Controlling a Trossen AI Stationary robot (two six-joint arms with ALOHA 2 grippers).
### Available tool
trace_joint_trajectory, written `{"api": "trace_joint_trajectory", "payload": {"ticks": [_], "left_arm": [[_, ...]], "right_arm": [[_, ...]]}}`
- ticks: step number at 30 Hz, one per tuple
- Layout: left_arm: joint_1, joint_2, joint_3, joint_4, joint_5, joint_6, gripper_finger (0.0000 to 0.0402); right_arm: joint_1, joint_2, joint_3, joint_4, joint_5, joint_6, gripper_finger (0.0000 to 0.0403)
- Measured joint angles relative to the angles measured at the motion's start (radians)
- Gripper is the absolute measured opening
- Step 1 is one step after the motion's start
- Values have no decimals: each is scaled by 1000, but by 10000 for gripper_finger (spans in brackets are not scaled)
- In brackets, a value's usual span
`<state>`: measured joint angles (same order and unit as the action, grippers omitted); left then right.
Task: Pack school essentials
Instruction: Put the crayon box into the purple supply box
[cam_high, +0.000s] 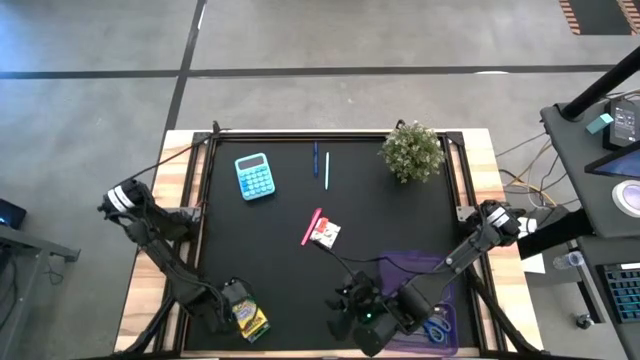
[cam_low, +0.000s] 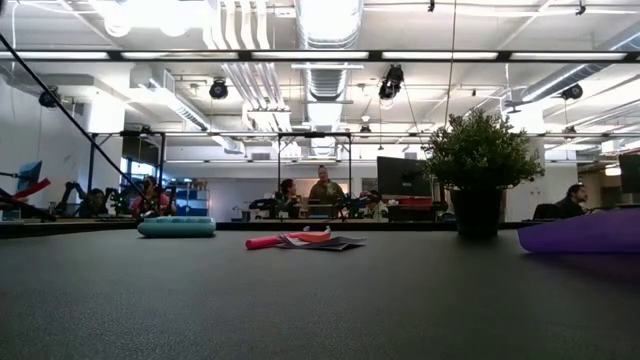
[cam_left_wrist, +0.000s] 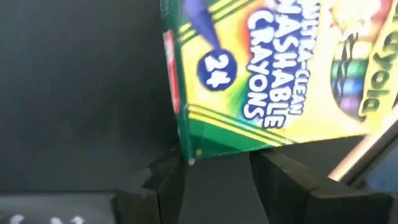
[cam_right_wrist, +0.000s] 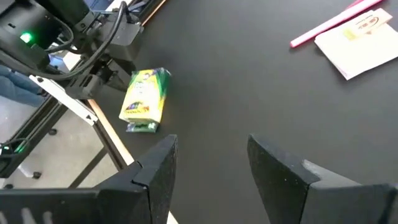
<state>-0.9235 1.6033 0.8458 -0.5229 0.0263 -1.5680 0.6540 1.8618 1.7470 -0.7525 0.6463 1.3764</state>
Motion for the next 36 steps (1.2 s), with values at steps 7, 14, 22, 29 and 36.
{"api": "trace_joint_trajectory", "payload": {"ticks": [7, 14, 22, 29, 36], "left_arm": [[110, -8, 0, -19, -249, 58, 160], [288, -14, 33, 53, -359, 259, 160], [389, -88, 90, 62, -317, 450, 160], [255, -182, 88, -14, -289, 288, 160], [92, -114, 96, -8, -248, 234, 160]], "right_arm": [[-5, 0, 0, -6, 1, 23, 185], [-8, 0, 0, -13, 1, 49, 185], [-7, 5, 0, -31, 3, 107, 185], [-15, 74, 0, -21, 28, 207, 185], [-44, 152, -1, -12, -70, 199, 185]]}}
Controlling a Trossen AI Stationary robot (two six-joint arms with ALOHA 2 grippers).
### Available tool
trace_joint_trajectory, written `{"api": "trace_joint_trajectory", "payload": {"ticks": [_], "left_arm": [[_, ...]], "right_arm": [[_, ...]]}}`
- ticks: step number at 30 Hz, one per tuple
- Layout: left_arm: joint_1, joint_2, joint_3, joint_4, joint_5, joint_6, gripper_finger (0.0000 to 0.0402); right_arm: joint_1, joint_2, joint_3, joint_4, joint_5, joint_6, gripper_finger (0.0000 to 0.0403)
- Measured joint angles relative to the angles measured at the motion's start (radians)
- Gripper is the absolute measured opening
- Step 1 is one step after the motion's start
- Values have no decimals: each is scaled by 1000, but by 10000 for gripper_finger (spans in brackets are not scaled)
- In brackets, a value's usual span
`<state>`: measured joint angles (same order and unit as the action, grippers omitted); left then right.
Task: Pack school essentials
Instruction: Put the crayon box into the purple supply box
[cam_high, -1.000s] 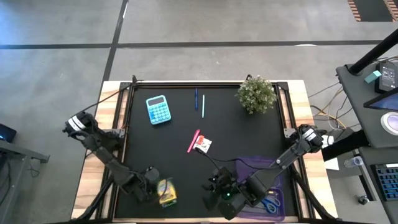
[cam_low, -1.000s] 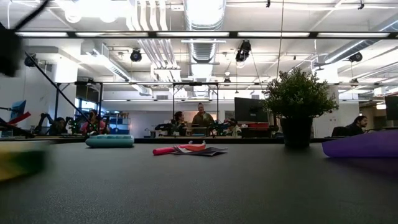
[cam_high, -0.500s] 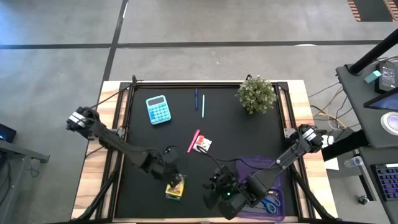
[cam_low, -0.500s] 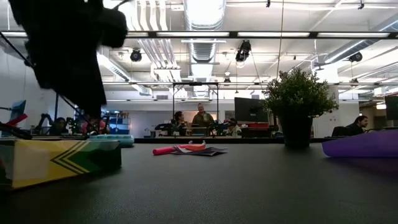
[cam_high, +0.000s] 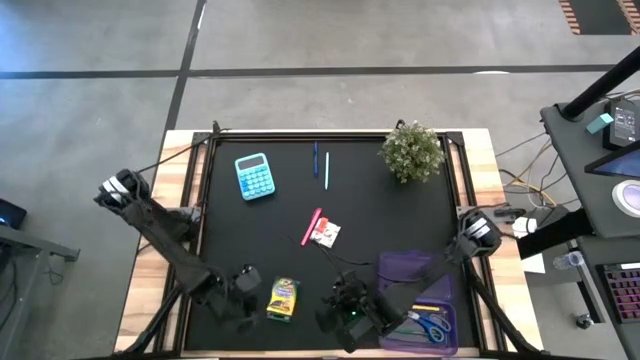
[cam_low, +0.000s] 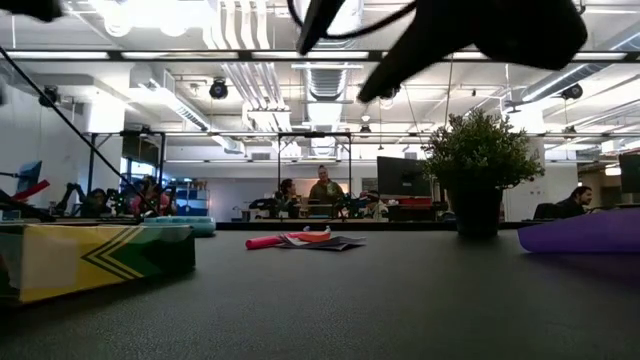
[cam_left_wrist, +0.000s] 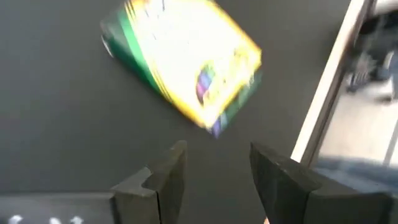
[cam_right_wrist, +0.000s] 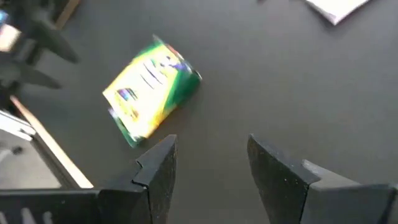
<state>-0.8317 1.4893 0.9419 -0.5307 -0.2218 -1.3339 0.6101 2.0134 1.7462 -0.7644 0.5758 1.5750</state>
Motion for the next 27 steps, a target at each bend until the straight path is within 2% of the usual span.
{"api": "trace_joint_trajectory", "payload": {"ticks": [6, 15, 19, 23, 27], "left_arm": [[-67, 108, 5, -5, 8, -23, 160], [-46, 237, 14, -34, -33, -5, 160], [-20, 253, 28, -31, -93, 57, 160], [37, 253, 22, -31, -214, 100, 160], [122, 249, 20, 27, -244, 175, 160]], "right_arm": [[-16, 7, 0, -9, -31, -40, 185], [-27, 6, 0, -12, -31, -94, 185], [-28, 6, 0, -15, -32, -95, 185], [-35, 6, 0, -16, -34, -110, 185], [-42, 5, 0, -17, -34, -110, 185]]}}
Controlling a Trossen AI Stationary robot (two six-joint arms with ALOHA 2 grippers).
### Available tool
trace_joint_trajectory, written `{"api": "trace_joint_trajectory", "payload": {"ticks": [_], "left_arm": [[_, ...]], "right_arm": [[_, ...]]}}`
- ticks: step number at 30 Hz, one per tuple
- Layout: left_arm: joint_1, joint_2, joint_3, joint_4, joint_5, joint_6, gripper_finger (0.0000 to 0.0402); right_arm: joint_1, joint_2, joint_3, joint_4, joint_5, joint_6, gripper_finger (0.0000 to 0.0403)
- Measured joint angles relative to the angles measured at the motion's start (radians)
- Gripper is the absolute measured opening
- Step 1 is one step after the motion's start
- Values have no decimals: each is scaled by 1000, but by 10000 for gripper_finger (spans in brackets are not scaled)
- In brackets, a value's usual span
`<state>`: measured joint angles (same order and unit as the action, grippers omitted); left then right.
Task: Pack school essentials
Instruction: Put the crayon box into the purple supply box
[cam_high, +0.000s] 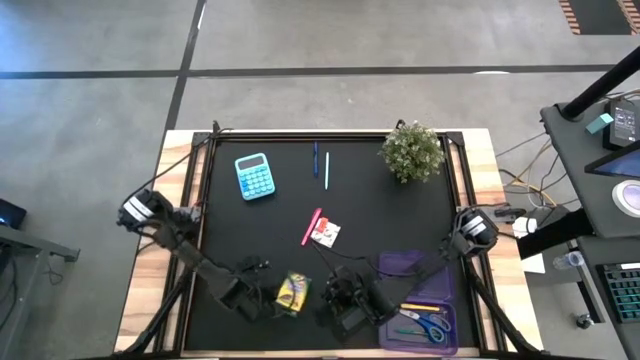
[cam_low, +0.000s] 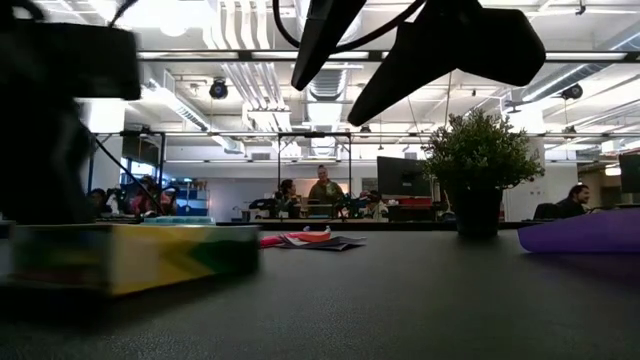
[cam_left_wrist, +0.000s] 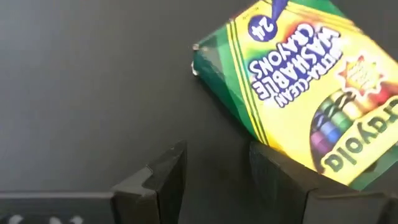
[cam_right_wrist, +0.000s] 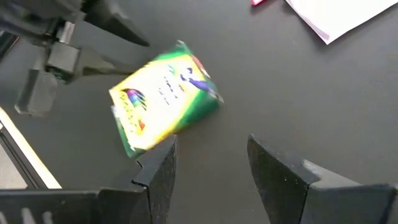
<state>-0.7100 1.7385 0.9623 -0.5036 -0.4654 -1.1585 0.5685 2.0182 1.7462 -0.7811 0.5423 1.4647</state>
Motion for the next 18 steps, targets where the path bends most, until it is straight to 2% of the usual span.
{"api": "trace_joint_trajectory", "payload": {"ticks": [7, 10, 14, 18], "left_arm": [[127, 1, 12, 279, 6, 241, 160], [157, -12, 20, 310, 20, 295, 160], [146, -47, 22, 313, 89, 340, 160], [79, -49, 11, 312, 85, 411, 160]], "right_arm": [[-4, 0, 0, -9, -6, -2, 185], [-4, 0, 0, -41, -61, 0, 185], [-4, 0, 0, -70, -105, 0, 185], [-4, 0, 0, -74, -106, -6, 185]]}}
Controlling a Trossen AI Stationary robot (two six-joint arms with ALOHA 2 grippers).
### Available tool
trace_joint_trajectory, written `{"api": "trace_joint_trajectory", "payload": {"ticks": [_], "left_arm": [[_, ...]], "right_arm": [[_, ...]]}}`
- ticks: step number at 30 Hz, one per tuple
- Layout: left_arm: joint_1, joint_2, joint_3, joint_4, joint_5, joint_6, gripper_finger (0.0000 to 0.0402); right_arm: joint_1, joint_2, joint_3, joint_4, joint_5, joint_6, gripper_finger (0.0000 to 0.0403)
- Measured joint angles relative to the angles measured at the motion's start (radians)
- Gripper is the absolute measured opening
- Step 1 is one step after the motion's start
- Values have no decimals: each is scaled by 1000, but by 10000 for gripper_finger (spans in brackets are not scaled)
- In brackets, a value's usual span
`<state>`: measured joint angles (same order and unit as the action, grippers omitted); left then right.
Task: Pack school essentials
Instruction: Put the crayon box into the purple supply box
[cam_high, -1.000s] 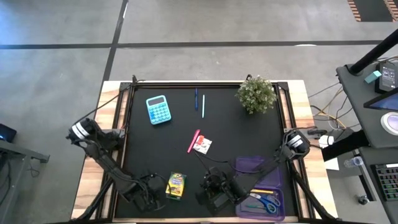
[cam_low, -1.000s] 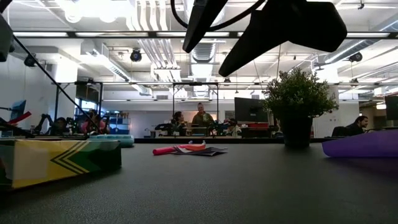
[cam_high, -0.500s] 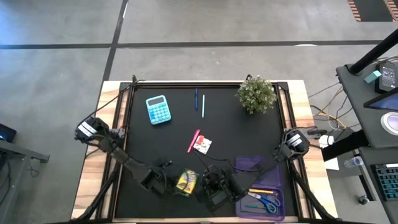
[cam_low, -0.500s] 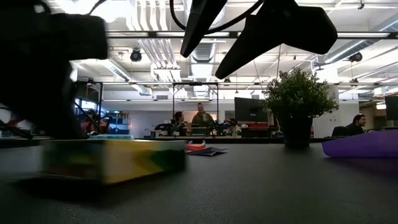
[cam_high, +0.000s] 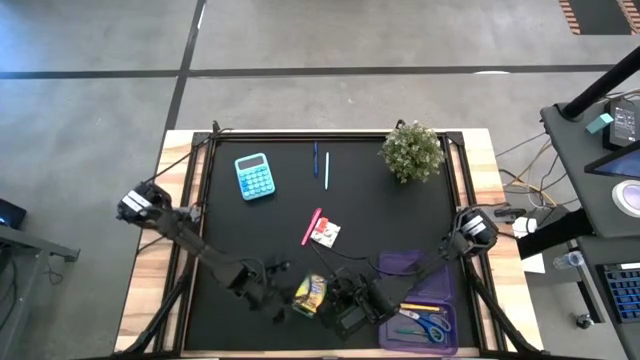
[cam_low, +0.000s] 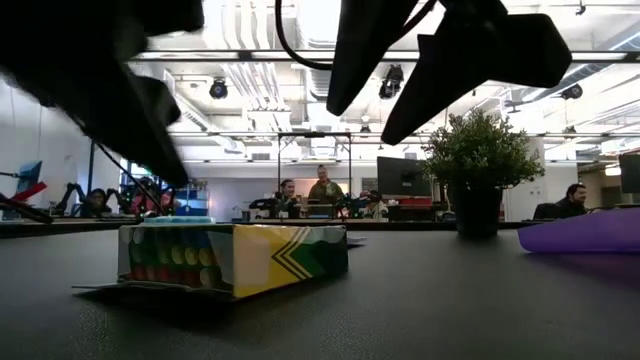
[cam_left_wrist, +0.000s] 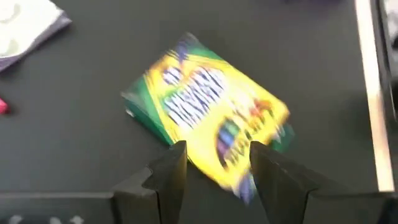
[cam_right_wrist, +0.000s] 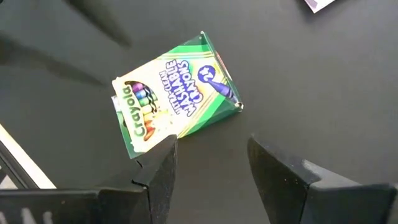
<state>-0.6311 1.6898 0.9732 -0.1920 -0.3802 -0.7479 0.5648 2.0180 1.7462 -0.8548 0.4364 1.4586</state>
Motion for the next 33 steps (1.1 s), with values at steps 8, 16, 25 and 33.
{"api": "trace_joint_trajectory", "payload": {"ticks": [8, 16, 25, 33], "left_arm": [[-33, 26, -17, 14, -137, 76, 160], [-47, 26, -38, 123, -137, 108, 160], [-46, 26, -73, 134, -141, 21, 160], [-51, 56, -86, 227, -141, -7, 160]], "right_arm": [[0, 2, 0, -1, 0, -47, 185], [-2, 3, 0, -1, 1, -47, 185], [-2, 4, 0, -1, 9, -29, 185], [-3, 5, 0, -1, 11, 6, 185]]}}
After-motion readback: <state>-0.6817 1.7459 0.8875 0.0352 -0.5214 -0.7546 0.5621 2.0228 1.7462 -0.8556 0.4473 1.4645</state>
